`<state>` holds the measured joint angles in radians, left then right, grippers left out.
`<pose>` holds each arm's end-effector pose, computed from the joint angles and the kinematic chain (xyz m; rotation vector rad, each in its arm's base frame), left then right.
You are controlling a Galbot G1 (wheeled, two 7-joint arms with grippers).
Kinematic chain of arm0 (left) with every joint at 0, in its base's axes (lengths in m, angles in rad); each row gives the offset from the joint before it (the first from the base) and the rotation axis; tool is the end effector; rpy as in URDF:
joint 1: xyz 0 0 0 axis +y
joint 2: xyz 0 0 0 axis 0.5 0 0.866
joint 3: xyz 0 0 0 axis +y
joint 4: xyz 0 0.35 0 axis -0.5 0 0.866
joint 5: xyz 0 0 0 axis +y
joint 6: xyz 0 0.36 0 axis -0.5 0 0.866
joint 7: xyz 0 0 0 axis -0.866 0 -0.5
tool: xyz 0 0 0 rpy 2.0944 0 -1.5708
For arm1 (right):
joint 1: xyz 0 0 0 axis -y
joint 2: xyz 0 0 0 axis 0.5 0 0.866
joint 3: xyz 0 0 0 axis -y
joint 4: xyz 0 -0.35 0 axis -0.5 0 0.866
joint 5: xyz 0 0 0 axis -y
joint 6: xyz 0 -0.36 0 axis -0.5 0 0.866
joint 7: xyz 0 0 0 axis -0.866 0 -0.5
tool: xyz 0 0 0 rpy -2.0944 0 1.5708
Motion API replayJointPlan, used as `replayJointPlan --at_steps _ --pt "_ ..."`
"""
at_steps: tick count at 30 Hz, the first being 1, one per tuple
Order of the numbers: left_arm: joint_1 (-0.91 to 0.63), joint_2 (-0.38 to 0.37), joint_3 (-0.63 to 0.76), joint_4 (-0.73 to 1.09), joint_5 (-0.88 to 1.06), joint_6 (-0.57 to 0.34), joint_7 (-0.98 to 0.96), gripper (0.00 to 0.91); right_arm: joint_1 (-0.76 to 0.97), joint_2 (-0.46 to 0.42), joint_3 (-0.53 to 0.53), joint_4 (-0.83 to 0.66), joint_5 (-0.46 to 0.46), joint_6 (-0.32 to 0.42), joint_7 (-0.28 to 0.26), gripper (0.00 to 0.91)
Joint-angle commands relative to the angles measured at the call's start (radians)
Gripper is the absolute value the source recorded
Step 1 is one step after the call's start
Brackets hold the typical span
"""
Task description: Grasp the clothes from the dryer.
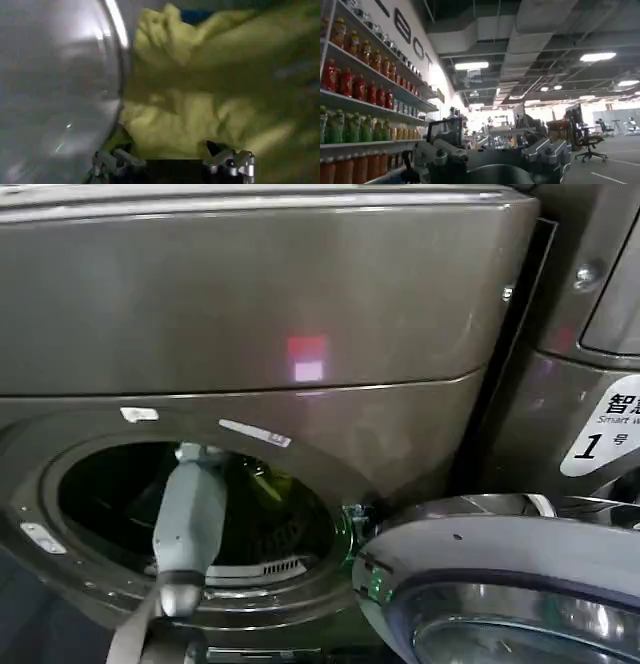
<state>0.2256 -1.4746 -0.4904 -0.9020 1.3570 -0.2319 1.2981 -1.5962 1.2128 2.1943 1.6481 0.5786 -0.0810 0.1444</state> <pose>0.6107 0.0457 -0.1825 -1.2116 -1.5367 -1.6191 -0.1227 -0.4474 -0.1320 2.0067 2.0198 -0.2794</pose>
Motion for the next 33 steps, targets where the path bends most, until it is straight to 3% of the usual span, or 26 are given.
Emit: replayJointPlan --at_steps 1,9,26,27,28,29,31,33 --pt "-0.031 0.002 0.016 0.114 -0.003 -0.015 0.043 0.907 0.001 0.001 -0.001 -0.002 -0.001 0.002 -0.001 0.907" --pt "-0.049 -0.001 -0.005 0.270 0.024 -0.006 0.026 0.907 0.005 0.008 -0.014 -0.001 -0.002 0.008 -0.003 0.907" --pt "-0.033 0.016 -0.021 0.336 -0.015 0.012 -0.004 0.887 0.019 0.018 -0.044 0.007 -0.020 0.011 -0.002 0.907" --pt "-0.032 0.017 -0.021 0.334 -0.025 0.013 0.000 0.751 0.018 0.018 -0.044 0.006 -0.020 0.012 -0.002 0.907" --pt "-0.032 0.018 -0.021 0.333 -0.031 0.013 0.002 0.262 0.018 0.019 -0.044 0.006 -0.021 0.012 -0.002 0.907" --pt "-0.030 0.019 -0.021 0.330 -0.037 0.014 0.006 0.137 0.018 0.020 -0.045 0.007 -0.020 0.012 -0.002 0.907" --pt "-0.024 0.022 -0.018 0.317 -0.058 0.018 0.013 0.125 0.018 0.022 -0.046 0.006 -0.020 0.012 -0.002 0.907" --pt "-0.021 0.024 -0.016 0.311 -0.076 0.017 0.019 0.046 0.017 0.023 -0.047 0.007 -0.021 0.012 -0.002 0.907"
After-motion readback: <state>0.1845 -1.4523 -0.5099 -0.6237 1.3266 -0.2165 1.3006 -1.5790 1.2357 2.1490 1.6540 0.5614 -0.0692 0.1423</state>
